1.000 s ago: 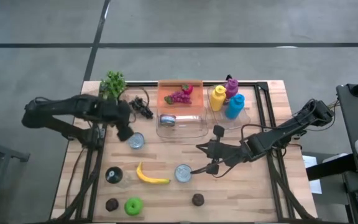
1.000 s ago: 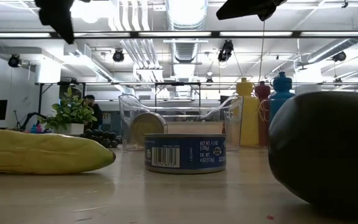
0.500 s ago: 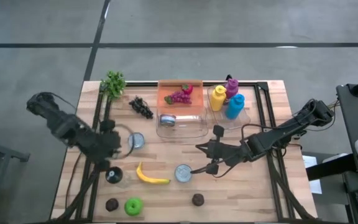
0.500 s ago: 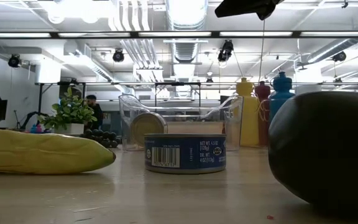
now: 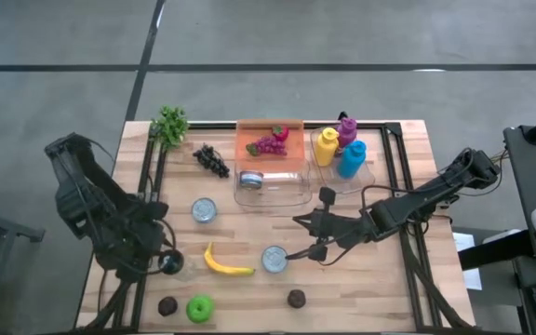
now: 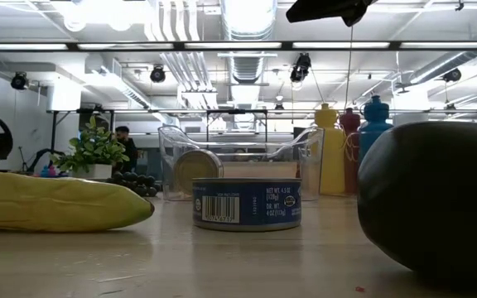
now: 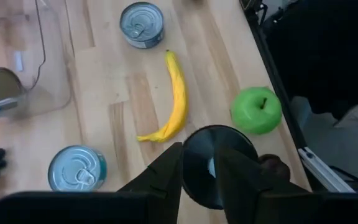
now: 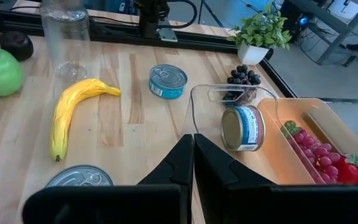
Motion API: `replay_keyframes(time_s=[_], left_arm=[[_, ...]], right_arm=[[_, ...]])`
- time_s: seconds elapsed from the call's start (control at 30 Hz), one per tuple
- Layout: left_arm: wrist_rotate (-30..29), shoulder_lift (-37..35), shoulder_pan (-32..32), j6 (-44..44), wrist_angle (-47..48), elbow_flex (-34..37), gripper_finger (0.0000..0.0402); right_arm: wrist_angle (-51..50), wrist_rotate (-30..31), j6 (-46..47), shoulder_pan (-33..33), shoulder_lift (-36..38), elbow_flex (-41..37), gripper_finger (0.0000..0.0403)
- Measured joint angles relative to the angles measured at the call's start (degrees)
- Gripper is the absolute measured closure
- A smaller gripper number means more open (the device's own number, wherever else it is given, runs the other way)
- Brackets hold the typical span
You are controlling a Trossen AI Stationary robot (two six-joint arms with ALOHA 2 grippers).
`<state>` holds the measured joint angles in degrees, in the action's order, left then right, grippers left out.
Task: Pick & Place Food Item
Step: Put the transparent water bottle into the right transparent bin
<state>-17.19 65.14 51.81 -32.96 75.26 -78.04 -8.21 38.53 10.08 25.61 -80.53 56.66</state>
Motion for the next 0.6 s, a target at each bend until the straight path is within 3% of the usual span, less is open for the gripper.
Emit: replay_keyframes(time_s=[0.07, 0.23, 0.6], left_arm=[[0.02, 0.0, 0.0, 0.52, -0.01, 0.02, 0.0305], [0.02, 0.41, 0.0, 3.32, -0.38, 0.05, 0.0305], [-1.09, 2.41, 0.0, 6.17, -0.74, 0.07, 0.0305]], right_arm=[[-0.37, -2.16, -0.16, -0.04, 0.01, 0.0, 0.0394], [-0.39, -14.31, -4.42, 0.0, 0.01, 0.0, 0.0394], [-0.09, -24.94, -5.83, 0.04, -0.11, 0.0, 0.0394]])
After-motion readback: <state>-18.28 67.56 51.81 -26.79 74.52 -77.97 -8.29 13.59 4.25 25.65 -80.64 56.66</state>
